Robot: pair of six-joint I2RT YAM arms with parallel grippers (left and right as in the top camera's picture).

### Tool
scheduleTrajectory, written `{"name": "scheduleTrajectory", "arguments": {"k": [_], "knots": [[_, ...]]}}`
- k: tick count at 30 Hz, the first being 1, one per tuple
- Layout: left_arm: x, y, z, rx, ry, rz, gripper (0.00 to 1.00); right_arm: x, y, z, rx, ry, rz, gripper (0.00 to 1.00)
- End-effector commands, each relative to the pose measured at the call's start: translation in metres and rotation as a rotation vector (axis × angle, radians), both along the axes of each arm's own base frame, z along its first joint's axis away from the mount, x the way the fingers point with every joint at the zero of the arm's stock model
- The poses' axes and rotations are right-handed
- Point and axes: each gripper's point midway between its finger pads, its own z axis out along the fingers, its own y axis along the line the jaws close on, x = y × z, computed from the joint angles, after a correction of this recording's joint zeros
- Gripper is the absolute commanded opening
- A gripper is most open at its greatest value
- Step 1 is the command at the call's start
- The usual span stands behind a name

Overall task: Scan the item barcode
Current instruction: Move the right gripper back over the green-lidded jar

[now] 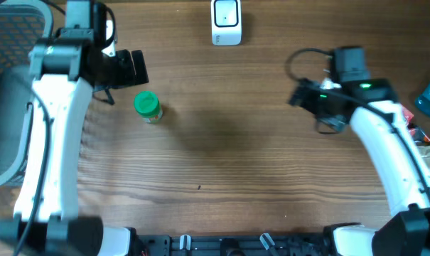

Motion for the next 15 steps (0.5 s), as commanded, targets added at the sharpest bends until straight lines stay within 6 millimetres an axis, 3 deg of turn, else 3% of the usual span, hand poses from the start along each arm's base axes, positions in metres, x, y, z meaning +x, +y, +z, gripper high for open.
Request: {"name": "scheduleTrajectory", "arguments": {"k": [1,3,6,11,15], "knots": [[-0.038,0.003,0.063,0.010,-0.174,-0.030,1.00,0.015,0.063,0.024,0.117,-0.114,0.042,1.00],[-0.048,0.018,0.079,0.046,-0.228,0.041,1.00,0.022,0.088,0.027,0.176,-0.124,0.064,1.00],[-0.044,0.024,0.072,0.053,-0.205,0.056,1.00,0.021,0.083,0.011,0.150,-0.067,-0.004,1.00],[-0.006,0.011,0.025,0.035,-0.075,-0.043,1.00,0.007,0.051,-0.004,-0.016,-0.010,-0.042,1.00],[0.023,-0.002,-0.029,0.028,0.055,-0.151,1.00,-0.005,0.032,-0.010,-0.122,0.032,-0.052,1.00]]}}
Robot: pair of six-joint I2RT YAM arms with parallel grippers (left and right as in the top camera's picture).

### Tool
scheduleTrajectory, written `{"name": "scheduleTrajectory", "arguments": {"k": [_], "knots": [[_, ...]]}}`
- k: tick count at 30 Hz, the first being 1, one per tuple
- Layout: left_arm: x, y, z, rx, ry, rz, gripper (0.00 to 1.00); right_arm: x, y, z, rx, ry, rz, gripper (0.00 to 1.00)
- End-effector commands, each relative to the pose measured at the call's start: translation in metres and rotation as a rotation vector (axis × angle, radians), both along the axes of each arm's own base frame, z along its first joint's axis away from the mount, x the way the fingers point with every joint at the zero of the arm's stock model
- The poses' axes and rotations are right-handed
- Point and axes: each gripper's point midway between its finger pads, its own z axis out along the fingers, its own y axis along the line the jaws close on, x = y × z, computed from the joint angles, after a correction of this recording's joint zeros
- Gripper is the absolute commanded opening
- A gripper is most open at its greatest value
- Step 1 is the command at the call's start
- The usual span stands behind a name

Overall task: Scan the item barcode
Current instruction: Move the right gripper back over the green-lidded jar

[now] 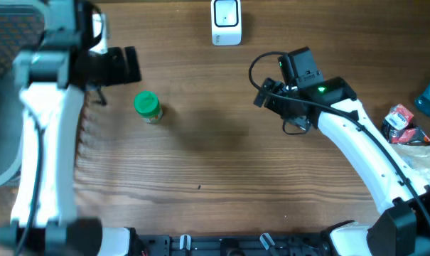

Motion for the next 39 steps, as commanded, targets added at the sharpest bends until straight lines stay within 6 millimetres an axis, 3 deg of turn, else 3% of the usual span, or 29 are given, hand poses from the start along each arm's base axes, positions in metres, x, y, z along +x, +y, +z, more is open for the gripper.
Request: {"name": "scheduleTrajectory", "arguments": {"k": [1,3,6,12,22,35,37,39], "knots": [[0.015,-0.012,-0.047,-0.003,0.132,-0.116,1.00,0.003,-0.019,0.000,-0.106,-0.011,-0.026,1.00],[0.017,-0.013,-0.069,0.001,0.204,-0.144,1.00,0.004,-0.020,0.000,-0.109,-0.012,-0.028,1.00],[0.021,-0.025,-0.084,-0.046,0.236,-0.215,1.00,0.005,-0.019,0.000,-0.107,-0.018,-0.028,0.99],[0.023,-0.030,-0.117,-0.043,0.275,-0.241,1.00,0.005,-0.021,0.001,-0.113,-0.020,-0.030,1.00],[0.005,-0.030,-0.184,-0.062,0.338,-0.218,1.00,0.007,-0.022,0.001,-0.118,-0.026,-0.033,1.00],[0.006,-0.031,-0.228,-0.073,0.370,-0.205,0.99,0.006,-0.022,0.001,-0.119,-0.024,-0.033,1.00],[0.006,-0.031,-0.233,-0.074,0.377,-0.204,0.97,0.006,-0.022,0.001,-0.119,-0.023,-0.033,1.00],[0.007,-0.031,-0.234,-0.074,0.379,-0.200,0.87,0.006,-0.022,0.001,-0.119,-0.025,-0.033,1.00]]}}
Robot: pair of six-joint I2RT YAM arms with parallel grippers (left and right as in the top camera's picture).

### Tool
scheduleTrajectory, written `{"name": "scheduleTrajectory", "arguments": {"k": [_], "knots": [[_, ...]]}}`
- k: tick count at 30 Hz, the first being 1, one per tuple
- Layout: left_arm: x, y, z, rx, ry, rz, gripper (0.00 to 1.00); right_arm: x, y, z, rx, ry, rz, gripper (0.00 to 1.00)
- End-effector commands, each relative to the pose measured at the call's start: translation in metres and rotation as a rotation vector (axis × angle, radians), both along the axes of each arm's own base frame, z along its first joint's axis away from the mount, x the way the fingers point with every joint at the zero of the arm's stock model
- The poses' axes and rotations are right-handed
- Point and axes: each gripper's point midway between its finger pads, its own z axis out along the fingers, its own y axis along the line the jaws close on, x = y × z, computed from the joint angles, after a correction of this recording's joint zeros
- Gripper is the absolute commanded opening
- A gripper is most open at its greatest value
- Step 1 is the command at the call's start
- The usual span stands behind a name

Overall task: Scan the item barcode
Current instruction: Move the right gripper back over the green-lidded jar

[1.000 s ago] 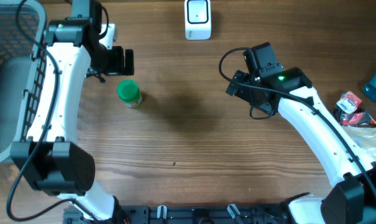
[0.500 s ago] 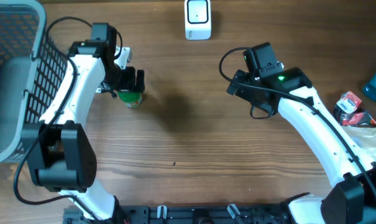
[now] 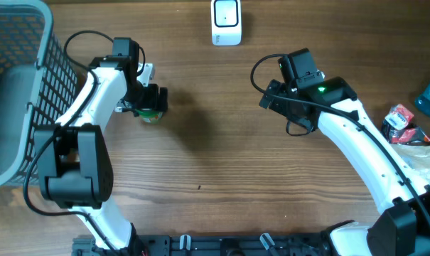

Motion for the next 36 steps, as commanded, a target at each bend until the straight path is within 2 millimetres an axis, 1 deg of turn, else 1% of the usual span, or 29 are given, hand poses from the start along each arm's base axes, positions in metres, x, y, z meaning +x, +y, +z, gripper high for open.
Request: {"name": "scheduleTrajectory", "arguments": {"k": [1,6,12,16,18,20,22,25,27,28,30,31,33,34,36], "knots": [[-0.003,-0.002,-0.009,-0.010,0.020,0.008,0.84,0.006,-0.004,0.002,-0.023,-0.016,-0.002,1.00],[0.000,0.000,-0.009,-0.001,0.009,0.016,0.79,0.005,-0.004,0.002,-0.025,-0.011,-0.001,1.00],[-0.001,0.003,-0.010,0.014,0.013,0.026,0.68,0.004,-0.004,0.002,-0.025,-0.008,-0.001,1.00],[-0.007,0.005,-0.010,0.028,0.042,0.053,0.66,0.005,-0.005,0.002,-0.029,-0.009,-0.002,1.00],[-0.010,0.005,-0.011,0.028,0.055,0.057,0.66,0.006,-0.008,0.002,-0.049,-0.016,-0.009,1.00],[-0.015,0.002,-0.010,0.027,0.074,0.066,0.66,0.006,-0.011,0.003,-0.072,-0.021,0.007,1.00],[-0.021,-0.005,-0.010,0.035,0.096,0.068,0.68,0.006,-0.012,0.002,-0.078,-0.018,0.012,1.00],[-0.025,-0.022,-0.010,0.032,0.105,0.092,0.69,0.001,-0.014,0.003,-0.082,-0.004,0.010,1.00],[-0.026,-0.041,-0.010,0.031,0.100,0.089,0.71,-0.003,-0.016,0.005,-0.077,0.003,0.003,1.00],[-0.025,-0.054,-0.010,0.038,0.082,0.064,0.71,-0.005,-0.017,0.009,-0.062,0.001,0.002,1.00],[-0.021,-0.073,-0.010,0.059,0.038,0.051,0.73,-0.008,-0.019,0.019,-0.022,-0.013,0.002,0.99],[-0.018,-0.083,-0.010,0.065,0.010,0.049,0.74,-0.009,-0.020,0.027,-0.001,-0.030,0.012,1.00],[-0.013,-0.108,-0.008,0.041,-0.037,0.050,0.75,-0.017,-0.032,0.044,0.010,-0.060,-0.013,1.00],[-0.010,-0.130,-0.006,0.012,-0.078,0.053,0.75,-0.024,-0.046,0.067,0.009,-0.123,-0.014,1.00],[-0.008,-0.147,-0.004,-0.012,-0.108,0.047,0.77,-0.034,-0.060,0.088,0.006,-0.185,-0.037,1.00]]}}
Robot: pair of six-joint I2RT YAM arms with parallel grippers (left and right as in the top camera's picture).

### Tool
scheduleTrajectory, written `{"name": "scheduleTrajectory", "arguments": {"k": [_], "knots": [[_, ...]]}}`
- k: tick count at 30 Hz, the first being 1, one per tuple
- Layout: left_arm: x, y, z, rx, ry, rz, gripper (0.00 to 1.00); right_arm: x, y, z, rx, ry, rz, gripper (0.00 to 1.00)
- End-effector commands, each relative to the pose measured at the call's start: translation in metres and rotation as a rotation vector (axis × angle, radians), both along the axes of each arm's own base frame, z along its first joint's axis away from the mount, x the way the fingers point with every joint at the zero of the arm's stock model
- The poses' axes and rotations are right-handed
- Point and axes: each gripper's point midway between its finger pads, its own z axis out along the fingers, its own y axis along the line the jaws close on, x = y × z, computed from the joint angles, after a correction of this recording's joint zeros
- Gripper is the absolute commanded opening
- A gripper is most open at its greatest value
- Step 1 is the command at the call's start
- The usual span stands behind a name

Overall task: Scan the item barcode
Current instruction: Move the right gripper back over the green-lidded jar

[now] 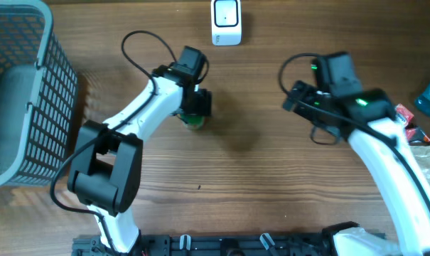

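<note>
The white barcode scanner (226, 21) stands at the table's far edge, centre. Below and left of it my left gripper (198, 107) is shut on a small bottle with a green lid (195, 123); only a green sliver shows under the black fingers. My right gripper (294, 98) hovers right of centre, pointing left, with nothing seen between its fingers; whether it is open or shut is hidden by the wrist.
A grey wire basket (30, 43) fills the far left. At the right edge lie a blue bottle, a red packet (408, 126) and some pale wrapping. The brown wooden table (215, 185) lies between the arms.
My left gripper has moved to the right with the green-lidded bottle in it, now closer to the scanner. My right arm has shifted somewhat to the right.
The bottle first stood alone at the left with my left gripper beside and above it, and my right arm off to the right. My right arm then came toward the centre. Later the left gripper was down around the bottle, which now sits further right, in its grip.
</note>
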Motion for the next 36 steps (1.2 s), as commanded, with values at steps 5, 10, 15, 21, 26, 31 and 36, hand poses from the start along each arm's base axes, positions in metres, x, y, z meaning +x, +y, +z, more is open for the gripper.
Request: {"name": "scheduleTrajectory", "arguments": {"k": [5,10,15,21,26,31,36], "knots": [[-0.005,-0.045,0.000,-0.045,-0.044,0.036,0.77,-0.029,-0.031,0.079,0.013,-0.253,-0.020,1.00],[-0.009,-0.047,0.002,-0.048,-0.035,0.027,0.88,-0.039,-0.033,0.085,0.018,-0.264,-0.024,1.00],[-0.006,-0.033,0.034,-0.021,-0.052,-0.004,0.98,-0.048,-0.033,0.065,0.047,-0.155,-0.100,1.00],[-0.017,-0.005,0.186,-0.070,-0.295,-0.117,1.00,-0.037,-0.003,0.062,0.249,-0.123,-0.141,1.00],[-0.061,0.025,0.266,-0.121,-0.475,-0.115,1.00,-0.024,0.027,0.036,0.311,-0.013,-0.188,0.86],[-0.114,0.060,0.303,-0.098,-0.561,-0.083,1.00,-0.008,0.122,-0.009,0.387,0.145,-0.105,0.84],[-0.150,0.081,0.309,-0.082,-0.568,-0.062,1.00,0.017,0.197,-0.007,0.283,0.188,-0.025,0.99]]}}
